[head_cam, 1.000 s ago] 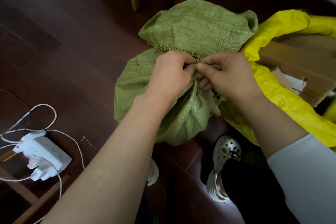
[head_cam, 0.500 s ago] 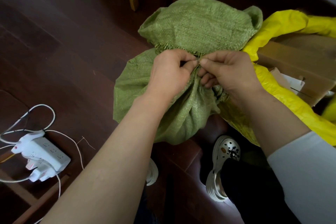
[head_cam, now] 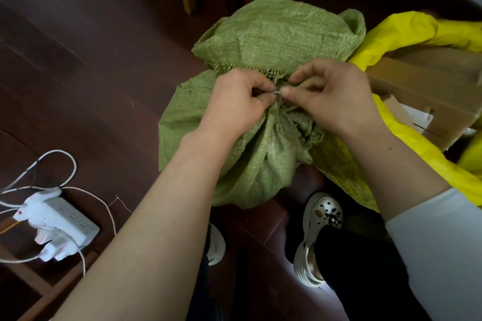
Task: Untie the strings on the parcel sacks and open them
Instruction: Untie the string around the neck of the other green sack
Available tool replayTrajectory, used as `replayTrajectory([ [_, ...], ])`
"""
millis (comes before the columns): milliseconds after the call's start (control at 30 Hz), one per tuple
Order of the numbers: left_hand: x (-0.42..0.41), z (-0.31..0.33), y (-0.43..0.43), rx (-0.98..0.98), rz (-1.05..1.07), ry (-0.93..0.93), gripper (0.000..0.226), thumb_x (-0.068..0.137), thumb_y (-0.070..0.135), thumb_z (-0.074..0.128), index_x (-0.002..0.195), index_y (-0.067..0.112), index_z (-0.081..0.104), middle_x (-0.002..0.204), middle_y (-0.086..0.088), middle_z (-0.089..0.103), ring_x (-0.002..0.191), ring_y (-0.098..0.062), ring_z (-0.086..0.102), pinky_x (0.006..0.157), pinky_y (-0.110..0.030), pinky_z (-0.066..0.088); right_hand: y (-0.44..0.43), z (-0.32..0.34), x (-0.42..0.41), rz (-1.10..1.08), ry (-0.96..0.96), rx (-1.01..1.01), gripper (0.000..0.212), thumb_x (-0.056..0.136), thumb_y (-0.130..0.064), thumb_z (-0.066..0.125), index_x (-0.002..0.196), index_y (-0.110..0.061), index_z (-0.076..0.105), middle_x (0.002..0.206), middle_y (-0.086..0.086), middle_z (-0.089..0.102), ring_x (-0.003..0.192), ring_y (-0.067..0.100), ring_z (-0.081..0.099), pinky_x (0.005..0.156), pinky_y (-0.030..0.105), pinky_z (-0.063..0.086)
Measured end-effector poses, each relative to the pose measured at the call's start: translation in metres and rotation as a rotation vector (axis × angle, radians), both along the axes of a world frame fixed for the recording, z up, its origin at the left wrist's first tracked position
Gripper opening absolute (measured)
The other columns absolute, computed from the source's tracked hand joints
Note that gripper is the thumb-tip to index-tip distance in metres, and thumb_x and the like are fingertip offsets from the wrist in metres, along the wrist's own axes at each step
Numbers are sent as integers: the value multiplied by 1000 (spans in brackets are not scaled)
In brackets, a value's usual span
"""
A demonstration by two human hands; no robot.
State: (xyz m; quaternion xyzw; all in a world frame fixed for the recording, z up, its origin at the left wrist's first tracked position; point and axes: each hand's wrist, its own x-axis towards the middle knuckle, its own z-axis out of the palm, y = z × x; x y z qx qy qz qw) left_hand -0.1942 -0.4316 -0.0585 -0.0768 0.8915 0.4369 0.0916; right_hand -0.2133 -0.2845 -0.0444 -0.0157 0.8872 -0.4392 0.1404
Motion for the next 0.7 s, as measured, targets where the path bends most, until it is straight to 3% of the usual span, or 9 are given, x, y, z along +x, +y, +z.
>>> replayTrajectory([
  [67, 1, -1, 0, -16, 6, 3, 8, 81, 21, 70, 89, 22, 73, 69, 16, 54, 61, 0, 48, 61, -18, 41, 8, 5, -5, -124, 103, 158, 24, 83, -33, 64, 105, -23, 63, 94, -2, 65, 84, 14, 62, 80, 31, 51],
  [133, 1, -2, 1, -28, 0, -4, 10, 83, 22, 69, 91, 23, 73, 65, 18, 51, 56, 1, 45, 54, -12, 35, 15, 14, -6, -229, 335, 273, 35, 85, -28, 56, 120, -24, 59, 125, 3, 55, 109, 21, 55, 93, 31, 43],
  [167, 1, -1, 1, -34, -2, -3, 10, 83, 22, 69, 92, 23, 73, 64, 19, 50, 55, 2, 44, 52, -10, 33, 15, 19, -4, -242, 498, 287, 34, 84, -23, 54, 117, -22, 63, 127, 5, 53, 113, 24, 52, 96, 31, 40],
  [233, 0, -1, 0, -47, -6, 11, 11, 82, 22, 69, 92, 23, 73, 64, 19, 50, 56, 1, 45, 53, -10, 34, 10, 22, -1, -137, 707, 150, 25, 79, -12, 52, 94, -15, 72, 106, 2, 63, 103, 24, 57, 90, 32, 42],
  [333, 1, -1, 0, -68, -21, 40, 11, 81, 23, 70, 91, 21, 73, 68, 14, 54, 63, -4, 49, 58, -14, 36, -8, 17, 5, 45, 396, -94, 21, 73, -10, 54, 79, -16, 73, 77, -7, 62, 76, 5, 57, 72, 16, 44],
  [400, 2, -2, 0, -64, -38, 52, 10, 81, 23, 70, 90, 20, 73, 64, 17, 52, 58, 0, 46, 55, -12, 34, -10, 7, 4, 112, 183, 80, 17, 74, -15, 62, 86, -21, 73, 81, -6, 63, 74, 4, 52, 70, 17, 42],
  [467, 1, -3, -1, -63, -48, 42, 9, 81, 24, 70, 89, 21, 74, 62, 19, 50, 55, 2, 44, 53, -11, 33, -5, -1, 2, 183, 150, 266, 21, 76, -18, 68, 96, -18, 72, 93, -1, 65, 79, 8, 51, 73, 20, 38],
  [533, 1, -3, 0, -69, -63, 37, 11, 82, 26, 69, 91, 22, 74, 64, 19, 51, 56, 2, 45, 53, -10, 32, -4, 0, 1, 210, 160, 304, 24, 79, -22, 69, 103, -16, 70, 98, 4, 68, 85, 17, 58, 77, 25, 42],
  [700, 1, -1, 1, -94, -116, 61, 14, 83, 26, 69, 95, 21, 74, 80, 9, 60, 71, -8, 51, 64, -18, 39, -3, -2, 2, 273, 169, 389, 22, 89, -26, 57, 106, -17, 68, 92, 13, 69, 94, 30, 62, 78, 34, 48],
])
